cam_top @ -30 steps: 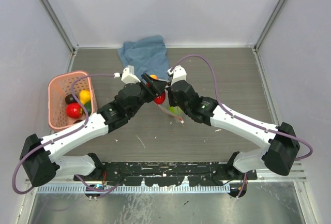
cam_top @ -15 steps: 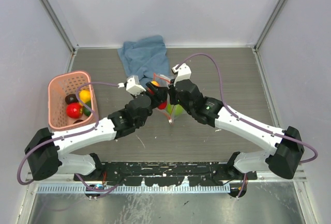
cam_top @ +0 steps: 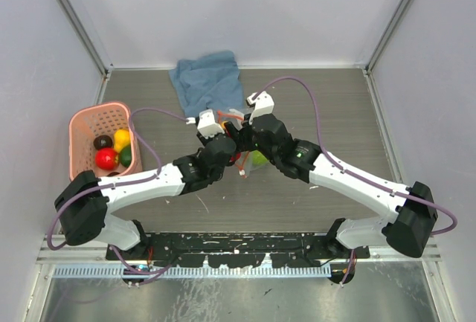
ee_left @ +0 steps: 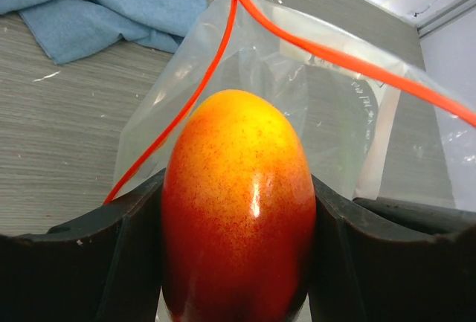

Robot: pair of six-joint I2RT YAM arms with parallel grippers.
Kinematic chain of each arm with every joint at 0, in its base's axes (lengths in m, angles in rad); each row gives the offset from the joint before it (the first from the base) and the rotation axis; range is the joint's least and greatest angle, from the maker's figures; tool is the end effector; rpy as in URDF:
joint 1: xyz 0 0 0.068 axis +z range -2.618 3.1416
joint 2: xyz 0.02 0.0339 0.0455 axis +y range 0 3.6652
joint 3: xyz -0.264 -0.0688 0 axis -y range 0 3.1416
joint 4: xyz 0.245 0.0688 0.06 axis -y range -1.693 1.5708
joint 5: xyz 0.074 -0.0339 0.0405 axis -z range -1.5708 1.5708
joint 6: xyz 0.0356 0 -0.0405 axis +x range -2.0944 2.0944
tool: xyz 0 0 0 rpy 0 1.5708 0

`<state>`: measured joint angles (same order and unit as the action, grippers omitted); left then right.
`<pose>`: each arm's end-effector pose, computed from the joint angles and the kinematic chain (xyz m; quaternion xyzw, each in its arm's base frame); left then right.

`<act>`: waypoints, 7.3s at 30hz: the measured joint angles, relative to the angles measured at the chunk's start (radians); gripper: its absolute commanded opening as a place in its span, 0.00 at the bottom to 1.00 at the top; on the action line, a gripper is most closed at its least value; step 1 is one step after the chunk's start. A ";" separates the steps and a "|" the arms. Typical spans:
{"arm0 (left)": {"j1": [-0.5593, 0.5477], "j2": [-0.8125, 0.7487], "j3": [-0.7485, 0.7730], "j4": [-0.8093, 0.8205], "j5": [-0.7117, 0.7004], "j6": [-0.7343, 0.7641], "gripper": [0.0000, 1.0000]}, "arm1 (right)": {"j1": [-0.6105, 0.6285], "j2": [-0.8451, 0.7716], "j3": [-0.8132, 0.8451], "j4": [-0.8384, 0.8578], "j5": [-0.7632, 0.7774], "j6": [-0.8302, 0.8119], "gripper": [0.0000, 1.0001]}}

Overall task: Place the food in the zip-top bag and seal the zipper
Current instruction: Place the fake fruit in the zipper food storage bag, then adjust the zipper food storage bag at the center of the board, then pick up the fake fruit from the bin.

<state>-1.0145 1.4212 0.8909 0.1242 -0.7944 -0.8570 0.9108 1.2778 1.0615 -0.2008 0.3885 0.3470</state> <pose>0.1870 -0.2526 0.2633 -0.1515 0.7845 -0.2166 0.5609 0.1907 0.2238 0.3289 -0.1277 0.8192 0.1840 0.5279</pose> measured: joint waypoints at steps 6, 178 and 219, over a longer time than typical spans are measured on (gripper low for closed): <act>0.002 0.000 0.038 -0.051 0.004 0.024 0.64 | -0.001 -0.002 -0.003 0.008 -0.006 0.000 0.01; 0.671 -0.400 0.299 -0.975 0.337 0.322 0.99 | -0.121 -0.150 -0.170 0.259 0.256 -0.354 0.00; 1.386 0.158 0.328 -1.041 0.570 0.451 0.97 | -0.121 -0.161 -0.201 0.269 0.238 -0.363 0.00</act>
<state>0.3714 1.5791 1.2190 -0.9165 -0.2245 -0.4065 0.7898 1.1172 0.8608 0.0681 0.6266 -0.0162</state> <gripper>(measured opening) 0.968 0.052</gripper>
